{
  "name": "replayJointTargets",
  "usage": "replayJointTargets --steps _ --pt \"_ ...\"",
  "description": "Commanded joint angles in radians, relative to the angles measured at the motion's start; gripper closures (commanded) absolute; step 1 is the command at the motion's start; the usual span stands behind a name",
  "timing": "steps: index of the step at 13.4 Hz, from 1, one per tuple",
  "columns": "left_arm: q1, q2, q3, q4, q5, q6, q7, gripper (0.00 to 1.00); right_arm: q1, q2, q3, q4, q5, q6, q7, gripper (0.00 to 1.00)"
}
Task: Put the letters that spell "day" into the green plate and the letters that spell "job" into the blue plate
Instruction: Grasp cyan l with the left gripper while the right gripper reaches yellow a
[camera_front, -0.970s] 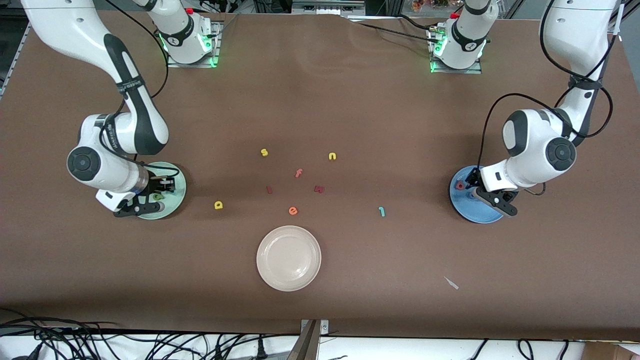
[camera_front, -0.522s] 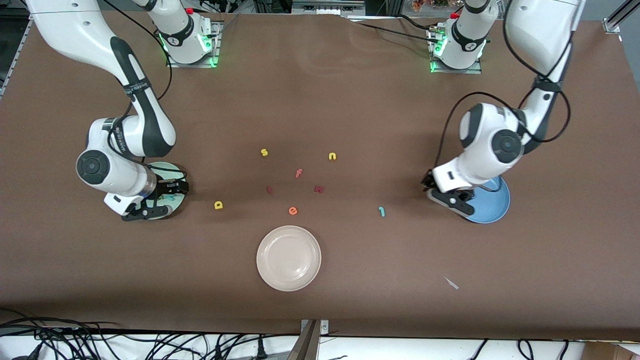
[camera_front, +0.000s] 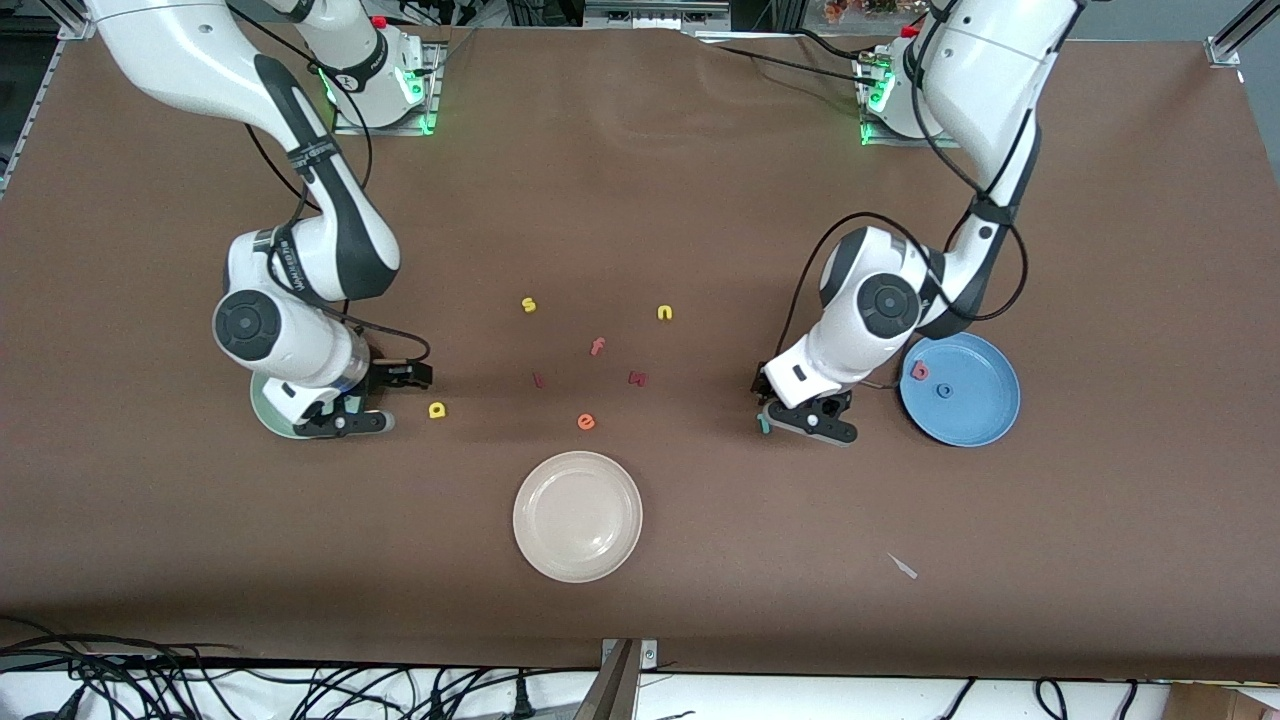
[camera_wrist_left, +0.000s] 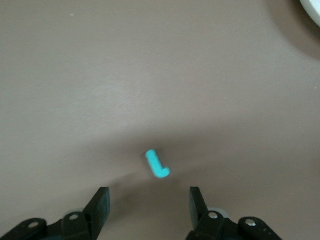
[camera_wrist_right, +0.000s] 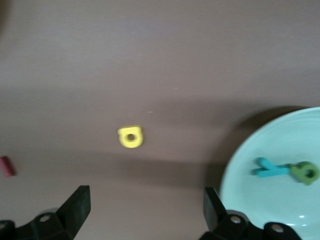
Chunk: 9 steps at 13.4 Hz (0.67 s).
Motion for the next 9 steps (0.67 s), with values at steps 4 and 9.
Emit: replayJointTargets --steps 4,9 --pt "-0.044 0.086 0.015 0.056 -0.009 0.052 -0.024 0.40 0.047 0.016 0.004 0.038 0.005 -0.023 0.102 0.00" --pt "-0.050 0.105 0.025 0.055 -0.001 0.072 -0.035 0.38 0.051 0.025 0.004 0.049 0.004 -0.023 0.101 0.00"
